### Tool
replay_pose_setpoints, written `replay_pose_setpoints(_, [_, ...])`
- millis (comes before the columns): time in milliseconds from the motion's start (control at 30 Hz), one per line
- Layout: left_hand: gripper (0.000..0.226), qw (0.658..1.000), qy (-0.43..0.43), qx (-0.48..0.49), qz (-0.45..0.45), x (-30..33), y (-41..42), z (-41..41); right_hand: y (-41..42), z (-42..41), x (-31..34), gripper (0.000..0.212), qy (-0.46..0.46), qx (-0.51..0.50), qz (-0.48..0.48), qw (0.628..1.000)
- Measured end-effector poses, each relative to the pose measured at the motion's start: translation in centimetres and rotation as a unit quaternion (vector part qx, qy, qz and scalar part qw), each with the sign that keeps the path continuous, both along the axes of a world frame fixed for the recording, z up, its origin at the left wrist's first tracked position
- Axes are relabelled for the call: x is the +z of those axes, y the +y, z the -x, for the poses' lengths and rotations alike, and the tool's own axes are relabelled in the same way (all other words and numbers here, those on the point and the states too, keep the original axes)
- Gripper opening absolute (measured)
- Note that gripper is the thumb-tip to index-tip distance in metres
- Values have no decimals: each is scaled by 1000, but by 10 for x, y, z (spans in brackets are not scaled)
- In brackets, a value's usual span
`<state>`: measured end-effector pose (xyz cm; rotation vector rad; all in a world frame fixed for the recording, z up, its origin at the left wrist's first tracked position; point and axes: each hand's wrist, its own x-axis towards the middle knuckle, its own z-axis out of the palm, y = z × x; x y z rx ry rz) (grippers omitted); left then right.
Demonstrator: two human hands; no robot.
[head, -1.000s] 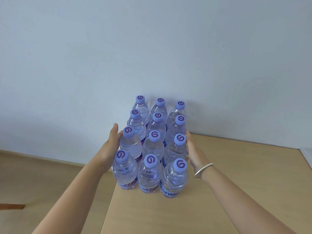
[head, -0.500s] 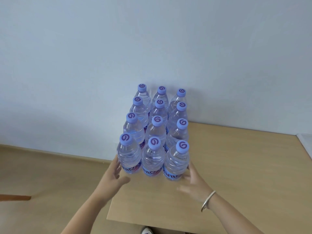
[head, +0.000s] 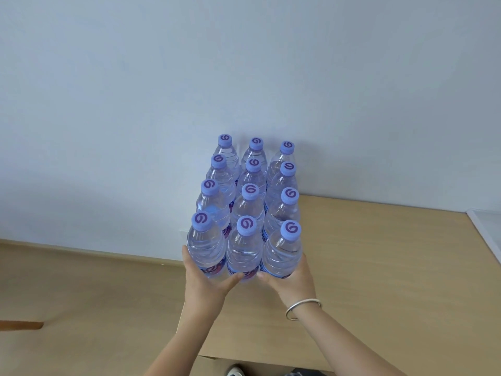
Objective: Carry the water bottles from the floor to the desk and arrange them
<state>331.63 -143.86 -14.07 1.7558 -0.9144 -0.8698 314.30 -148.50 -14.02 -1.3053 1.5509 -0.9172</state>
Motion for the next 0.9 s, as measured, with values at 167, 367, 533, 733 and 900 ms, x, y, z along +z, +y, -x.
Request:
replay_pose_setpoints(167, [127,1000,5,7,8,-3,-1,0,-1,-1,-4,70,9,-11,-5,1000])
replay_pose_setpoints(367, [125,1000,-4,9,4,-6,-2,0,-2,-1,-4,72,20,-8,-6,1000])
replay_pose_setpoints(533, [126,1000,-23,1,2,-4,-2,-1,-1,1,-4,73,19,4,-18,1000])
replay_pose_setpoints(733, [133,998,-51,-27,-32,3,2,-2,8,12,9,76,48,74,9,996])
replay_pose_setpoints(900, [120,985,-119,-69,-102,9,18,10,35,26,25,49,129,85,44,987])
